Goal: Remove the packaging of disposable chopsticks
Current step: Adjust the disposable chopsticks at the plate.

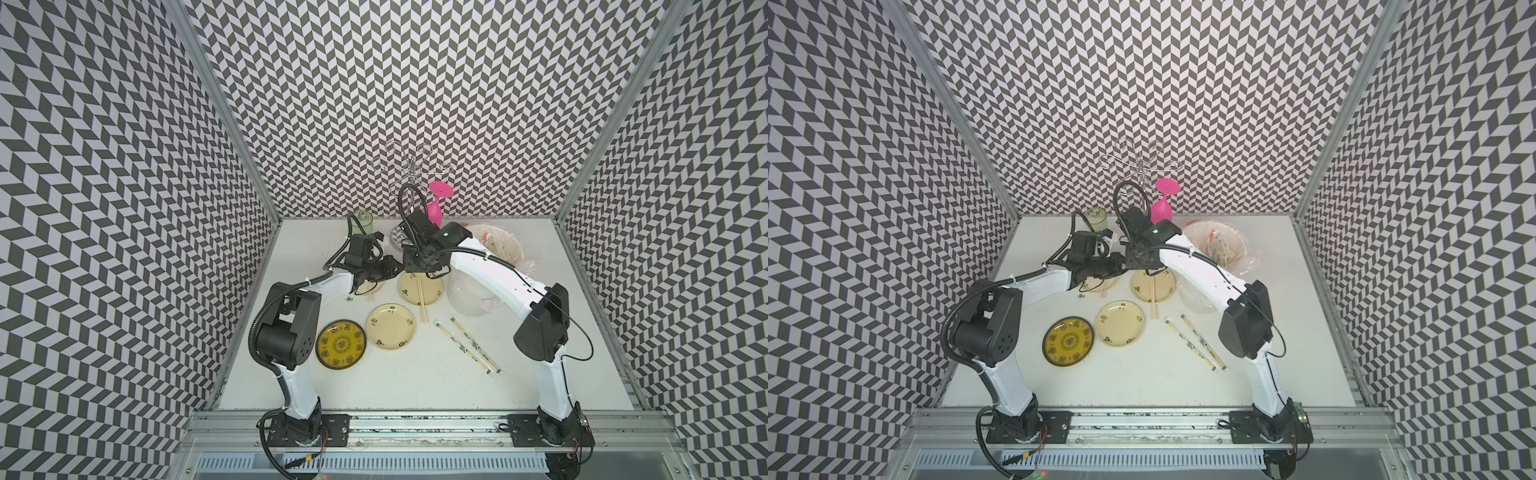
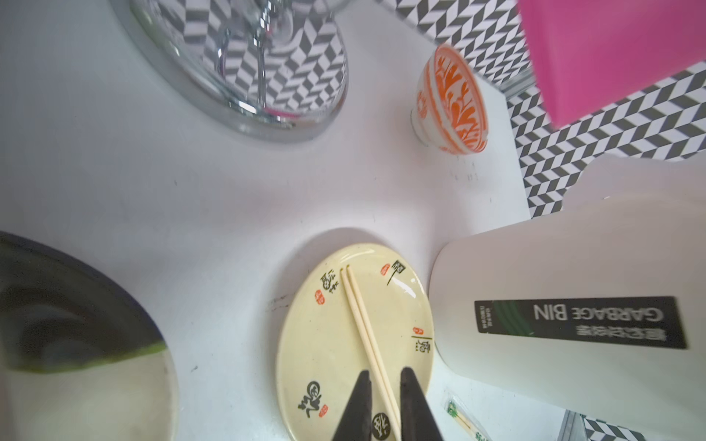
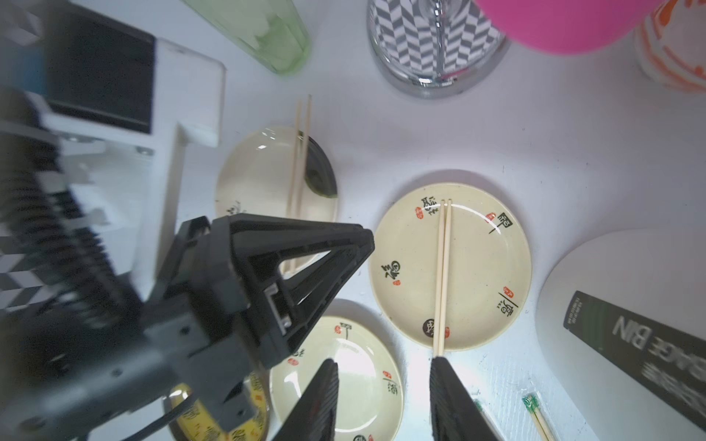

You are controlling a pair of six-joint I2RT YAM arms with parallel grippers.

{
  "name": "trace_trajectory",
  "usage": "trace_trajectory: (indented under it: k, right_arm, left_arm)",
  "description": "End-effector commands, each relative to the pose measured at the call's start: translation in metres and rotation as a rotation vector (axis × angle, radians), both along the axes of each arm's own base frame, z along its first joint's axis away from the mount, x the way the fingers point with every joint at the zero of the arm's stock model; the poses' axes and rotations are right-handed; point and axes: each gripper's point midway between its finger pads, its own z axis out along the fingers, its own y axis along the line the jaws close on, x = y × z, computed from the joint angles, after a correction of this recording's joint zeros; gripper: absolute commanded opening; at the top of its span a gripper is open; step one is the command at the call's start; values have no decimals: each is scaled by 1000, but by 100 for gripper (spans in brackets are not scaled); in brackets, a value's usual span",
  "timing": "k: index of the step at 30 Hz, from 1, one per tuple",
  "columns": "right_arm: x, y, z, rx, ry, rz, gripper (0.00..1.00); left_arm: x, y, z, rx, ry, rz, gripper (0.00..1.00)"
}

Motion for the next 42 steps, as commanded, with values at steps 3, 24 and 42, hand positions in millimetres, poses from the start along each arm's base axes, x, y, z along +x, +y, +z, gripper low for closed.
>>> trace_trajectory:
  k: [3, 24, 42]
  right_arm:
    - [-3, -11, 19, 2, -59, -31, 41]
    - [-4, -17, -139, -250, 187, -7, 35]
    - [-7, -28, -182, -241, 283, -12, 28]
  left_arm:
    - [1, 3, -5, 28, -13, 8, 17]
    - [-1, -2, -41, 72, 70, -6, 17]
    - [-1, -3, -37, 46, 71, -13, 16]
